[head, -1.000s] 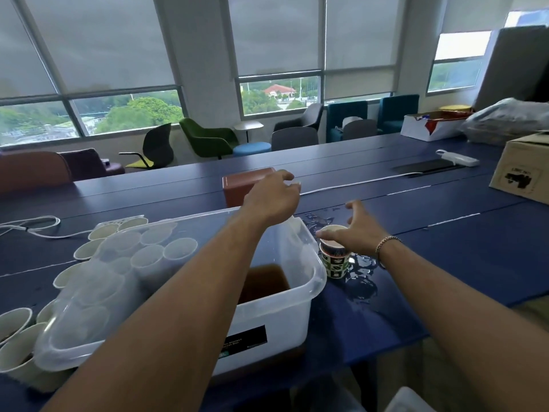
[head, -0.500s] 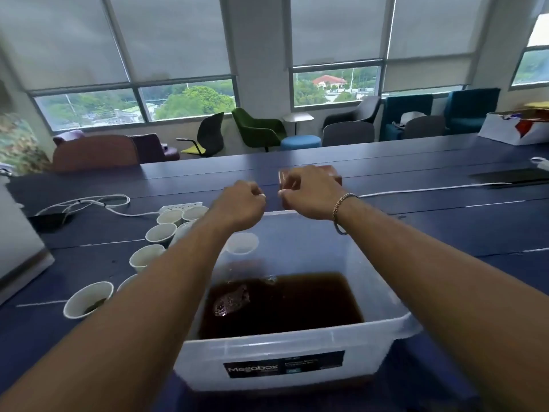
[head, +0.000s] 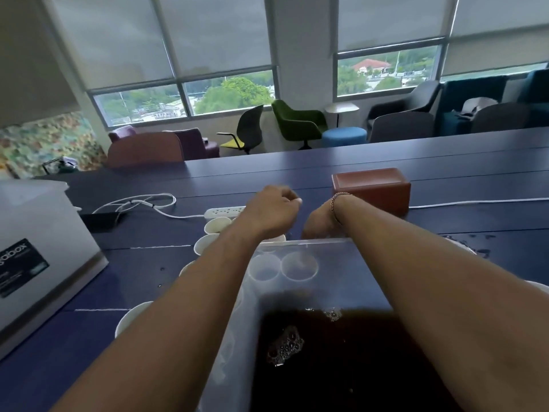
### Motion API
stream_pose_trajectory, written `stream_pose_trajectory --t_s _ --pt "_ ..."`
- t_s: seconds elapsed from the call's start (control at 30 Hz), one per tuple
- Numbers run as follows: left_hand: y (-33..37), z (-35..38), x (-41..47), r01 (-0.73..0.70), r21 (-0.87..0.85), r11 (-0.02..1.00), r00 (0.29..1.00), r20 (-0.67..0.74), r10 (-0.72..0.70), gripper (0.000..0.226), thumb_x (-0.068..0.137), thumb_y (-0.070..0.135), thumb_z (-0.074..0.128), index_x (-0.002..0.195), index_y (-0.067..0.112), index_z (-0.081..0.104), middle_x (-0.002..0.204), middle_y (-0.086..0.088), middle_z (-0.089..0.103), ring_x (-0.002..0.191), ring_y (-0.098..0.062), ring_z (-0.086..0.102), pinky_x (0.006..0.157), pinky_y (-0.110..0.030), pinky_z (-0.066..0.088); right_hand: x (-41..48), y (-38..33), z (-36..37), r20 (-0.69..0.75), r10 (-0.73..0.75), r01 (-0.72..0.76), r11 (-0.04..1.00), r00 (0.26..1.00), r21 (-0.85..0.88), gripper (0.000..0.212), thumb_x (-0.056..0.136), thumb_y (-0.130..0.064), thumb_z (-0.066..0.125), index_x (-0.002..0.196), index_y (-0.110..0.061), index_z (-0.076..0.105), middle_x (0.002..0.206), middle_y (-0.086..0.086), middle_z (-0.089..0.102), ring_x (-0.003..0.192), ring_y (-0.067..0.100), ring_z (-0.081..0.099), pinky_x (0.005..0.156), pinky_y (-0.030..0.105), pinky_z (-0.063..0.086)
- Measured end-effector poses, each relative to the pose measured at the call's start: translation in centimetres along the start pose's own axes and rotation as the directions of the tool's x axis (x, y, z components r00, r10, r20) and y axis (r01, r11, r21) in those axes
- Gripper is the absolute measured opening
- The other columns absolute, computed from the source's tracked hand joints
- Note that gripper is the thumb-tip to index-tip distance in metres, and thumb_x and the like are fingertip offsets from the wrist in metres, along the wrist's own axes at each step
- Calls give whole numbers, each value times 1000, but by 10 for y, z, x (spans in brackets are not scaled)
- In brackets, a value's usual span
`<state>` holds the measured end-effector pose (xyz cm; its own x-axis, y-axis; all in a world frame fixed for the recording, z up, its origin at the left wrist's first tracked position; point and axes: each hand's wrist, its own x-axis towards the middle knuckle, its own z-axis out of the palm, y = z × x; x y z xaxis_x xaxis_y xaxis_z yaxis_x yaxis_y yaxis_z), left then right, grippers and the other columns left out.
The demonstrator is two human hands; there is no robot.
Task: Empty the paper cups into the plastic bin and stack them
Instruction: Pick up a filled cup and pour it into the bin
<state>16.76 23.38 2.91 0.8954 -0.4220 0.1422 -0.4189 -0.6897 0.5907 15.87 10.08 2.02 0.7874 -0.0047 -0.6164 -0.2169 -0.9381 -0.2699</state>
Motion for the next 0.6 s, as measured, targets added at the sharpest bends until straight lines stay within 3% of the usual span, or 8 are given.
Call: stream_pose_trajectory --t_s 0.07,0.17,0.23,0.3,0.4,0.47,0.6 --pt "-3 6 6 -7 15 1000 999 34 6 17 98 29 53 105 24 68 94 5 68 85 -10 63 80 -26 47 7 3 1 19 -14 16 996 1000 -86 27 93 -25 62 115 -11 65 110 8 66 80 18 61 72 31 49" --pt "-5 12 11 -4 36 999 998 68 1 22 99 27 52 111 19 69 104 2 69 90 -15 63 81 -24 45 15 9 1 -3 -16 16 992 1000 -122 12 90 -29 67 92 -17 68 91 1 66 74 15 60 78 33 51" --pt "-8 16 14 -2 52 999 996 85 -2 23 98 25 52 113 18 69 109 0 69 92 -16 63 81 -25 45 13 11 -1 -38 -8 2 985 999 -173 15 90 -28 65 79 -18 65 83 0 65 70 16 59 79 34 51" --pt "-10 21 14 9 99 995 995 97 -19 25 97 25 52 113 16 69 113 -1 69 97 -17 61 84 -28 47 7 16 -3 -95 -11 -10 977 995 -212 15 90 -26 62 86 -13 69 88 4 67 70 19 60 75 34 53" --pt "-12 25 16 40 165 985 993 106 -59 29 97 31 53 114 14 69 115 -1 67 96 -18 58 84 -31 48 -2 24 -13 -129 28 -25 999 991 26 21 89 -13 62 105 0 69 92 10 71 70 22 65 81 43 59" --pt "-9 26 15 53 179 982 989 124 -76 32 99 36 52 107 12 70 105 -3 66 91 -19 58 77 -30 44 -14 27 -25 -185 49 -25 991 982 131 21 90 -8 62 107 4 66 92 14 71 74 24 67 87 48 56" --pt "10 28 12 37 163 986 997 55 -47 37 101 39 43 88 11 64 94 -10 66 82 -23 59 69 -32 43 -45 28 -52 -304 29 35 979 952 202 17 90 -9 63 104 0 67 79 9 70 68 18 65 79 38 55"
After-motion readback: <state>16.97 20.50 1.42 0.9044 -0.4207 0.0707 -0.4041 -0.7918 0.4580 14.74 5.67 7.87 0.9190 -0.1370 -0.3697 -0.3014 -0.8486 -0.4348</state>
